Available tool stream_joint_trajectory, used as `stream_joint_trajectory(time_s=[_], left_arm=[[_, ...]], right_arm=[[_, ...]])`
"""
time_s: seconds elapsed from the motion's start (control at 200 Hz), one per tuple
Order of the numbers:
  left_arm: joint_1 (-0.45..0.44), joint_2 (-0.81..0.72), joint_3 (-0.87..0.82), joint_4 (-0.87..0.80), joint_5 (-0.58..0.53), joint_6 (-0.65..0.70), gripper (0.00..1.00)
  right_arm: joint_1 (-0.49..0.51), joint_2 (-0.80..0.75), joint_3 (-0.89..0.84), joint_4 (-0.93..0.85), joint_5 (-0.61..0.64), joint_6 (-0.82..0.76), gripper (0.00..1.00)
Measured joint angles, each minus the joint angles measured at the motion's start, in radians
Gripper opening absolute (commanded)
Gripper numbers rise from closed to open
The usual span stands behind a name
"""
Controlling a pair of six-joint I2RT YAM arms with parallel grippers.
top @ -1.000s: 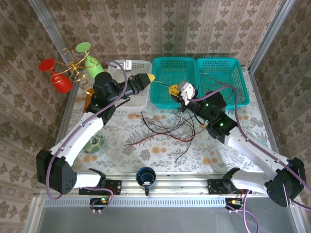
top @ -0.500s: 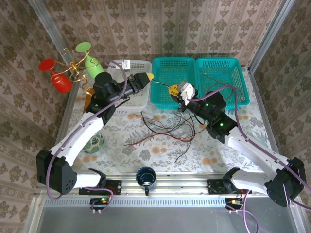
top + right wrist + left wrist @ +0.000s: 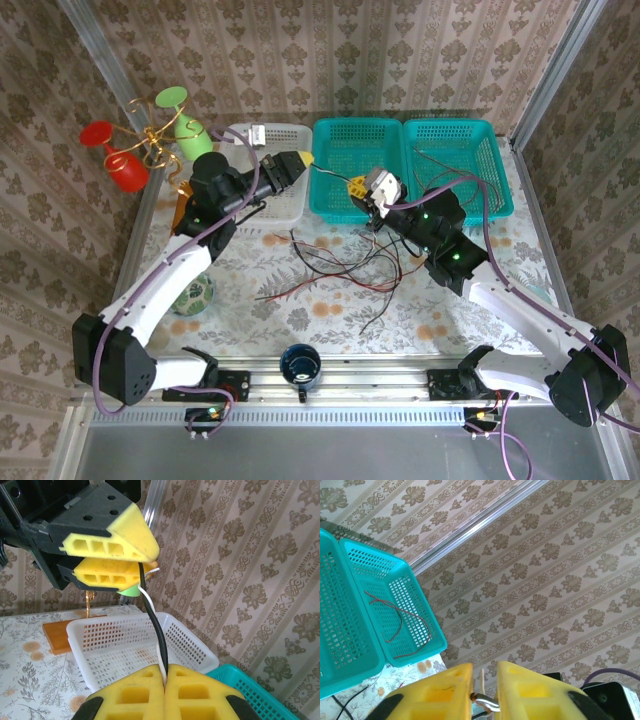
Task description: Untangle the cables
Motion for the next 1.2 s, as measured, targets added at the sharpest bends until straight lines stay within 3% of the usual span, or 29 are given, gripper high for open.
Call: stream_joint_trajectory(time_s=[0.2,0.285,0.365,0.405,0.48,0.505,0.635,0.785,0.955,1.2], left_arm=[[0.001,-0.008,-0.006,0.001,-0.003,0.004,0.11],[0.001,-0.011,-0.007,0.002,-0.004,0.008,0.0],[0.0,-0.015,-0.008,0.0,-0.008,0.016,0.0],[0.0,-0.017,-0.01,0.0,-0.009,0.02,0.0],[0.0,-0.019,-0.011,-0.003,-0.009,0.028,0.0],[0.001,-0.019,-0.011,-0.005,-0.009,0.034,0.0],[0.002,-0.018,-0.006,-0.028,0.006,0.08,0.0],[0.007,0.013,0.062,-0.091,0.069,0.187,0.0],[0.007,0.047,0.12,-0.146,0.121,0.3,0.0],[0.007,0.064,0.121,-0.187,0.14,0.344,0.0]], right_arm=[[0.0,-0.006,0.0,-0.001,0.0,0.0,0.0],[0.0,-0.006,0.0,-0.003,0.0,0.0,0.0],[0.0,-0.006,0.0,-0.004,0.0,0.0,0.0],[0.0,-0.006,0.0,-0.007,-0.001,0.0,0.18],[0.0,-0.006,0.001,-0.024,-0.004,0.01,0.62],[0.0,-0.006,0.003,-0.033,-0.007,0.017,0.72],[-0.02,-0.006,0.034,-0.104,-0.051,0.097,0.86],[-0.076,-0.002,0.115,-0.211,-0.108,0.287,0.86],[-0.106,0.073,0.33,-0.385,-0.126,0.571,0.75],[-0.107,0.181,0.367,-0.335,-0.222,0.939,0.57]])
